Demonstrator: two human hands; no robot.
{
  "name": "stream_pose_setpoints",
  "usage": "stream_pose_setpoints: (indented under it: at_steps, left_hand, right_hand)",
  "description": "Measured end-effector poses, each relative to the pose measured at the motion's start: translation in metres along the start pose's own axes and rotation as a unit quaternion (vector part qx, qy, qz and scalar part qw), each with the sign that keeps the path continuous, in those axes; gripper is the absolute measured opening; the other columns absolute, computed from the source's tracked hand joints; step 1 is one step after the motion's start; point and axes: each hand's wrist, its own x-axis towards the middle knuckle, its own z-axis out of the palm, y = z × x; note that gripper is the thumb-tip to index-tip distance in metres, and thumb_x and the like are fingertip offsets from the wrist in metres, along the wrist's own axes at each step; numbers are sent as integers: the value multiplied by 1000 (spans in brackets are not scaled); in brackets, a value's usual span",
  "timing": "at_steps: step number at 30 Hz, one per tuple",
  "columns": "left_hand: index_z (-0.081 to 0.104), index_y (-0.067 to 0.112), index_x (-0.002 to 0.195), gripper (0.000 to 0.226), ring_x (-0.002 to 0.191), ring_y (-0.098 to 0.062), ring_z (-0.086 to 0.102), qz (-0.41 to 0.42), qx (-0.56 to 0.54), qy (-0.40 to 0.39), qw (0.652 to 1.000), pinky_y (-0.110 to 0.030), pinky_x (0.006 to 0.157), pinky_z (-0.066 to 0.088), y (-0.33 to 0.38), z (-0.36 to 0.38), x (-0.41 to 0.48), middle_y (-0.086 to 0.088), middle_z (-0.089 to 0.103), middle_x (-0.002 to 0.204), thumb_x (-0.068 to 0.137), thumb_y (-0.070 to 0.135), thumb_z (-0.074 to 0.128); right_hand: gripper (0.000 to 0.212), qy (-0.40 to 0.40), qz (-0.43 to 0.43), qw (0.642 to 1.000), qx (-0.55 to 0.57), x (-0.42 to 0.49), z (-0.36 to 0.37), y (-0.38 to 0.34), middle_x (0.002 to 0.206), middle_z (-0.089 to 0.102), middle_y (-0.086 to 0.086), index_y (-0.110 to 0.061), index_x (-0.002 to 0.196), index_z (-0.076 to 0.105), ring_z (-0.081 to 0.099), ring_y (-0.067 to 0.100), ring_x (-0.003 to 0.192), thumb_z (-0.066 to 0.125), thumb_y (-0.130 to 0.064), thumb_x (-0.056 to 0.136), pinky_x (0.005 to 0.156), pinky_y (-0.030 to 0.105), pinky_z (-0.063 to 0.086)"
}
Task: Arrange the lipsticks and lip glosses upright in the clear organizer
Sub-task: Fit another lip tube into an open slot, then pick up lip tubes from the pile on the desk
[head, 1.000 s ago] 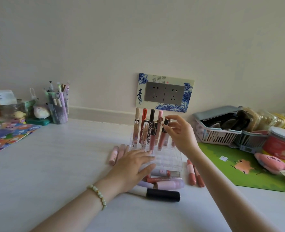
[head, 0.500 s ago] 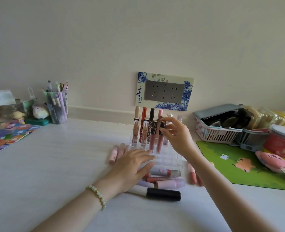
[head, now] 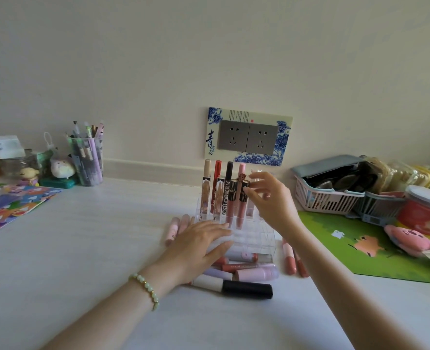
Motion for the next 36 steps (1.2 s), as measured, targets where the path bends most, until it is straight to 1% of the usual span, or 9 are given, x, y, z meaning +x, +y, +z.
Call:
stream_pose_setpoints:
  at_steps: [3,6,9,12,14,16,18,22,36]
  left_hand:
    - [50,44,126,58,131,5,33,-21,-11,-11,1000,-48,113,18,-4,-11,-2,30,45,135,81,72,27]
    - [63,43,107,31,98,13,50,-17,-63,-7,998,-29,92,41,-4,-28,-9,35,54,102,81,59,55]
    - [68,41,90,22,74,9,51,-42,-70,-32,996,-17,66,39,-3,-43,-18,28,54,80,71,53,71]
    - [69,42,91,40,79,-2,55,-84,-72,-75,991,-19,68,46,-7,-52,-25,17,58,87,58,62,77]
    - [68,44,93,41,100,-6,55,-87,-86,-99,988,-22,79,47,-12,-52,-31,7,60,105,57,59,80]
    - [67,48,95,40,141,-8,24,-78,-117,-119,983,-28,103,40,-16,-48,-35,-10,42,145,58,53,82]
    - [66,49,94,38,145,-6,-3,-75,-123,-136,980,-27,112,29,-17,-44,-37,-15,12,158,60,49,83]
    - [66,46,91,30,141,-3,-15,-66,-134,-142,978,-16,108,19,-21,-37,-36,-9,-5,158,68,37,82]
    - [65,35,103,41,143,-15,-20,-77,-105,-140,981,-26,112,21,-16,-34,-37,-12,-9,159,66,41,82]
  right_hand:
    - [26,36,-25,999,-22,-5,-10,-8,94,66,-7,-20,108,57,63,9,84,65,-23,84,75,31,55]
    - [19,2,-45,999,-31,-20,-19,-16,85,63,-8,-17,102,59,62,8,76,65,-16,84,69,20,53]
    - [12,-145,-43,988,-41,-45,-19,-19,85,63,-8,-21,92,62,60,5,74,66,-16,82,71,15,53]
    - [11,-231,-33,970,-66,-67,-16,-17,92,60,-12,-37,85,61,57,3,76,69,-34,78,71,17,52]
    - [13,-261,-35,961,-88,-78,-14,-18,92,56,-15,-38,89,64,54,1,78,69,-40,77,70,13,48]
    - [15,-284,-35,953,-97,-84,-12,-19,94,53,-16,-38,92,66,53,0,80,68,-41,78,71,11,45]
    - [17,-297,-33,949,-100,-86,-9,-18,99,54,-13,-36,95,67,53,2,85,69,-40,79,74,13,46]
    - [21,-293,-29,952,-83,-92,-2,-13,99,57,-9,-35,94,69,54,4,86,71,-44,75,74,12,43]
    - [35,-296,-43,948,-109,-102,8,-7,98,53,-9,-35,103,67,55,7,87,71,-50,72,81,22,47]
